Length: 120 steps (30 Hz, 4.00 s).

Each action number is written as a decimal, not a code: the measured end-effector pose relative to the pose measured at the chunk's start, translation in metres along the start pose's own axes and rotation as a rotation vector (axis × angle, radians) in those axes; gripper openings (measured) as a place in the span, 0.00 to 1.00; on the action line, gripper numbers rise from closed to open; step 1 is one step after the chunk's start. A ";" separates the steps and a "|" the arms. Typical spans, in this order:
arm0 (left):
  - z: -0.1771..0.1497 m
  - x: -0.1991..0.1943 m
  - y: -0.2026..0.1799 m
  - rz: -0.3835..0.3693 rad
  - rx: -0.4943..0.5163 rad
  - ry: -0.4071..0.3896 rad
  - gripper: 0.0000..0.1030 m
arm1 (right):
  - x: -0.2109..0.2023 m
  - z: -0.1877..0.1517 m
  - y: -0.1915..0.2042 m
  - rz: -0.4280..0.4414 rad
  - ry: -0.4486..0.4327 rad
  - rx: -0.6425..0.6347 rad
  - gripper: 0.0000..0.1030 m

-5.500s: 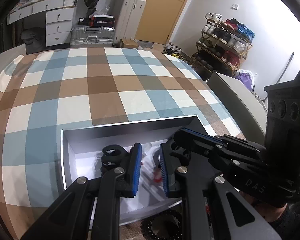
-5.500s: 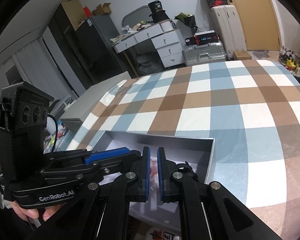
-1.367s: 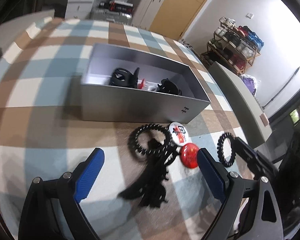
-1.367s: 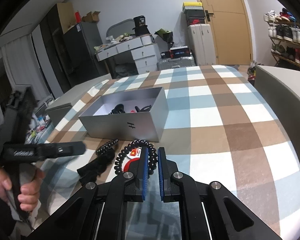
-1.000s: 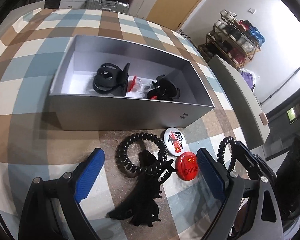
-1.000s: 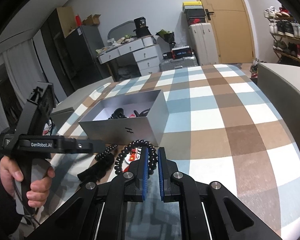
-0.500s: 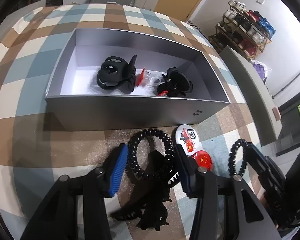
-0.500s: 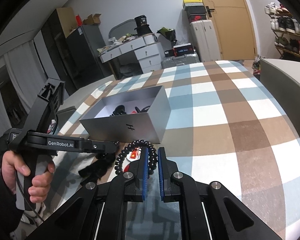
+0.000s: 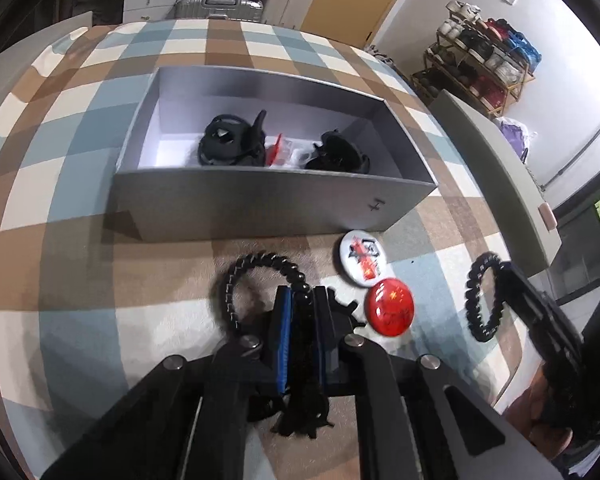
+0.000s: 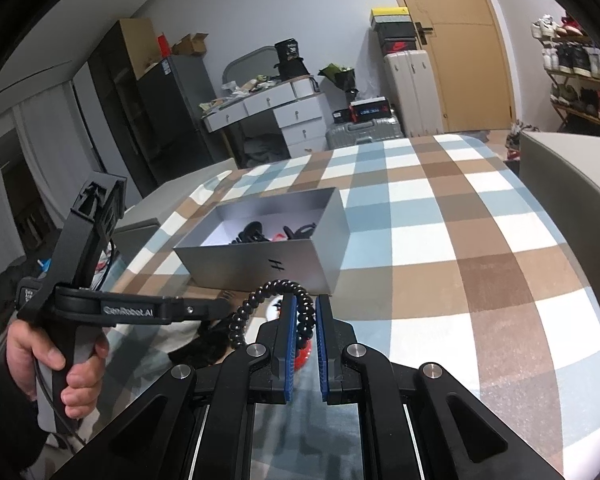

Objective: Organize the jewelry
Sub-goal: 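Lift the black coiled bracelet with the right gripper while the left gripper grasps another coiled bracelet, then carry both bracelets into the grey box and open both grippers, then withdraw both grippers from the box toward the red badge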

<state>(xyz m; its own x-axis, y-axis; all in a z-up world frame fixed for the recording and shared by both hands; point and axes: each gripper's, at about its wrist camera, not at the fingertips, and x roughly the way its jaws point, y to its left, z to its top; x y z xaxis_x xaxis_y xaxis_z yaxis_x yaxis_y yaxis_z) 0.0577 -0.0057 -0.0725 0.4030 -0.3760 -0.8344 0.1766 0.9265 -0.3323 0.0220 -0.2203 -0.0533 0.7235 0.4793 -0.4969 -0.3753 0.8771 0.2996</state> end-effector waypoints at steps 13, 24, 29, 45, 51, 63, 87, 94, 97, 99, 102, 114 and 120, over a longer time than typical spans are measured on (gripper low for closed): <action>-0.010 -0.018 0.015 -0.103 -0.011 -0.059 0.05 | 0.002 0.006 0.032 0.013 0.008 -0.060 0.08; 0.004 -0.060 0.012 -0.102 0.038 -0.203 0.05 | 0.011 0.024 0.051 0.038 -0.004 -0.097 0.09; 0.019 -0.059 0.008 -0.053 0.092 -0.209 0.05 | 0.021 0.041 0.053 0.056 -0.023 -0.088 0.09; 0.062 -0.036 0.006 -0.081 0.135 -0.196 0.05 | 0.056 0.086 0.034 0.070 -0.054 -0.061 0.09; 0.073 -0.023 0.005 -0.096 0.135 -0.169 0.05 | 0.072 0.092 0.026 0.069 -0.030 -0.044 0.09; 0.081 -0.005 0.004 -0.105 0.137 -0.129 0.05 | 0.095 0.090 0.012 0.067 0.019 -0.027 0.09; 0.083 -0.012 0.015 -0.090 0.106 -0.188 0.49 | 0.101 0.094 0.012 0.079 0.025 -0.033 0.37; 0.073 -0.025 0.012 -0.020 0.117 -0.225 0.56 | 0.079 0.097 0.018 0.063 -0.027 -0.063 0.54; 0.068 -0.028 0.012 0.017 0.110 -0.237 0.57 | 0.070 0.097 0.019 0.052 -0.040 -0.061 0.61; 0.065 -0.030 0.011 0.035 0.112 -0.246 0.57 | 0.063 0.096 0.019 0.044 -0.054 -0.058 0.67; 0.059 -0.037 0.009 0.085 0.117 -0.279 0.57 | 0.053 0.093 0.022 0.032 -0.069 -0.063 0.75; 0.036 -0.059 0.007 0.185 0.109 -0.404 0.81 | 0.014 0.079 0.036 0.007 -0.140 -0.100 0.92; 0.021 -0.060 0.000 0.235 0.154 -0.418 0.82 | 0.002 0.067 0.044 -0.016 -0.142 -0.131 0.98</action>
<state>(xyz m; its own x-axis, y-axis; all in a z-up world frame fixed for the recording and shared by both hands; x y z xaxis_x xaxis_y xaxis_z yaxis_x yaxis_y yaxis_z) 0.0519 0.0163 -0.0132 0.7674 -0.1600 -0.6209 0.1561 0.9858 -0.0612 0.0462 -0.1826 0.0138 0.8009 0.4640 -0.3784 -0.4286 0.8856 0.1789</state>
